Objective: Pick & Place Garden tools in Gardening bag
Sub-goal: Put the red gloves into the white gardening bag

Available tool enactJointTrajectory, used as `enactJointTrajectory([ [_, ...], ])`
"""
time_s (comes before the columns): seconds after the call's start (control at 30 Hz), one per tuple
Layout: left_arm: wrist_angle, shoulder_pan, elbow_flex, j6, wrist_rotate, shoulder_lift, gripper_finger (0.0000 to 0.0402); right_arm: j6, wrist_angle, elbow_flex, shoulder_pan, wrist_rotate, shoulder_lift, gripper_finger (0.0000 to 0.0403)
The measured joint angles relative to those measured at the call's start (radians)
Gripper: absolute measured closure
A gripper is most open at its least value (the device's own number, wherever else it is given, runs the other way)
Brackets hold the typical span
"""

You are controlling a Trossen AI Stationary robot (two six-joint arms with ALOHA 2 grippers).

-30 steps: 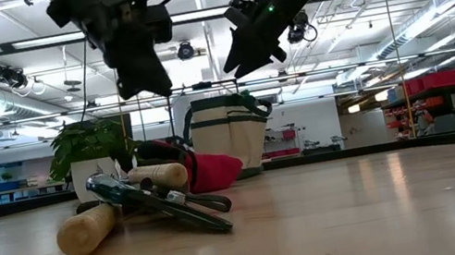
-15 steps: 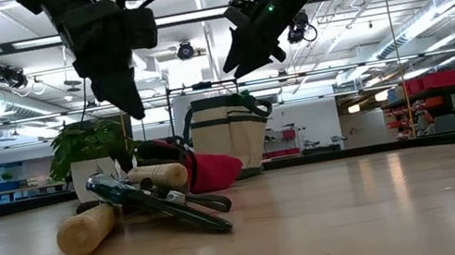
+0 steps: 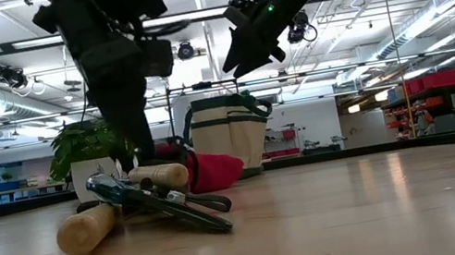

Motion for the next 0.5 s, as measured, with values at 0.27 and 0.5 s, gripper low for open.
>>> enactJointTrajectory([
  [0.27,0.024,0.0,0.0,-0.008,0.047,0.077,0.0314,0.0,-0.001,0.0,0.0,0.0,0.0,0.0201],
  [0.5,0.056,0.0,0.0,-0.008,0.075,0.103,0.0314,0.0,0.0,0.0,0.0,0.0,0.0,0.0201],
])
